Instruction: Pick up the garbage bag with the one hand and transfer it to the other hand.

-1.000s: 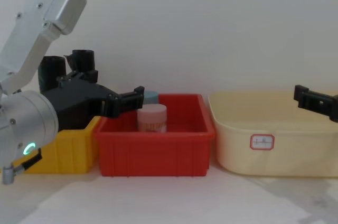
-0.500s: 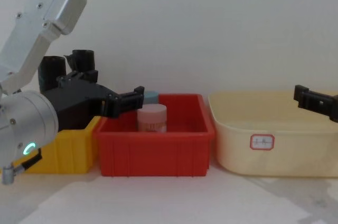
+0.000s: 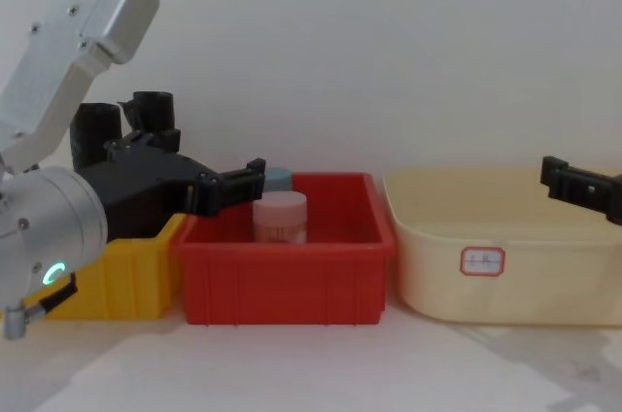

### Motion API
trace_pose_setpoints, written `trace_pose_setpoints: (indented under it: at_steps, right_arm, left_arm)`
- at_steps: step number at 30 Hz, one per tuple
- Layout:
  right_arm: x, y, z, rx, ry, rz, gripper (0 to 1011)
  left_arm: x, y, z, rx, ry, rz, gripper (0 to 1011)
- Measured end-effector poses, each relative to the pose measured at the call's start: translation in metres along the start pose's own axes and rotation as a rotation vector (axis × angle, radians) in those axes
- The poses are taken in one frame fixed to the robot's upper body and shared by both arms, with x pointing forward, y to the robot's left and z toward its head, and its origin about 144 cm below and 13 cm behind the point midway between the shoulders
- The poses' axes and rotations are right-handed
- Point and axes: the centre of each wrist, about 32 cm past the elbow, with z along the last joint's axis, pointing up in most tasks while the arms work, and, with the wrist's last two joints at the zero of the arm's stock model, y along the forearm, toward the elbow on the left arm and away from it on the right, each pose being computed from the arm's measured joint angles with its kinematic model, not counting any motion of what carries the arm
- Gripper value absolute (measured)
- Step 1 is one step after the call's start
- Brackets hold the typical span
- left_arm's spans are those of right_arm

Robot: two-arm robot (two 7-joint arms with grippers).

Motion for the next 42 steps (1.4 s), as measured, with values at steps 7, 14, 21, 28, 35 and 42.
trace_pose_setpoints:
  at_steps: [7,14,21,28,35,42]
  right_arm:
    - [0.0,0.0,0.0,0.0,0.0,0.0,1000]
    - [0.0,0.0,0.0,0.0,0.0,0.0,1000]
    - [0.0,0.001,0.001,-0.001,0.0,0.004,1000]
    - [0.006,0.005,0.007,-0.017,-0.001,0.025,1000]
    - [0.014,0.013,0.021,-0.045,-0.009,0.072,1000]
    - [0.021,0.022,0.036,-0.059,-0.02,0.116,1000]
  left_arm:
    - [0.0,0.0,0.0,0.0,0.0,0.0,1001]
    - [0.0,0.0,0.0,0.0,0.0,0.0,1001]
    - [0.0,0.0,0.0,0.0,0.0,0.0,1001]
    - [0.0,0.0,0.0,0.0,0.0,0.0,1001]
    - [0.0,0.0,0.0,0.0,0.0,0.0,1001]
    - [0.0,0.0,0.0,0.0,0.0,0.0,1001]
